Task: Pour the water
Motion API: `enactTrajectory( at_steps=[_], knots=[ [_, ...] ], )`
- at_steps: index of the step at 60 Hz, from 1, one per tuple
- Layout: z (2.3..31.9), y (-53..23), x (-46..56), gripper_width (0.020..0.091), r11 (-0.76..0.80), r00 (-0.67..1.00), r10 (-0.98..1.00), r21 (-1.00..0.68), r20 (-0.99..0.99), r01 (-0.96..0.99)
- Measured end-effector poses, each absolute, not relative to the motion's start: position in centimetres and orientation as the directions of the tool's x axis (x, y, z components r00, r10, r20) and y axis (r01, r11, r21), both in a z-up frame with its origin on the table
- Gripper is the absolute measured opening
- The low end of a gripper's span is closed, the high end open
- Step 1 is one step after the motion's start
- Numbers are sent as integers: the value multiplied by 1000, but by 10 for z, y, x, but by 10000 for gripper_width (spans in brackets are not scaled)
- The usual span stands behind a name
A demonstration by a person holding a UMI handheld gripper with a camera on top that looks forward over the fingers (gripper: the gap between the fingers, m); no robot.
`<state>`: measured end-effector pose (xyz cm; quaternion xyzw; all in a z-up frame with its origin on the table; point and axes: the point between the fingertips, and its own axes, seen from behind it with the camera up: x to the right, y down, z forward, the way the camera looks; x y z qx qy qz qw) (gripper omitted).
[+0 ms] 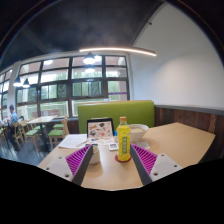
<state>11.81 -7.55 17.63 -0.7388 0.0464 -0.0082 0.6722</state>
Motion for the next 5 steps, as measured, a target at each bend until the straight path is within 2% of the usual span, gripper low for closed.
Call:
enactTrajectory(
  at_steps=[5],
  knots=[
    [173,-107,105,828,-98,994,-56,-990,-98,-103]
  ],
)
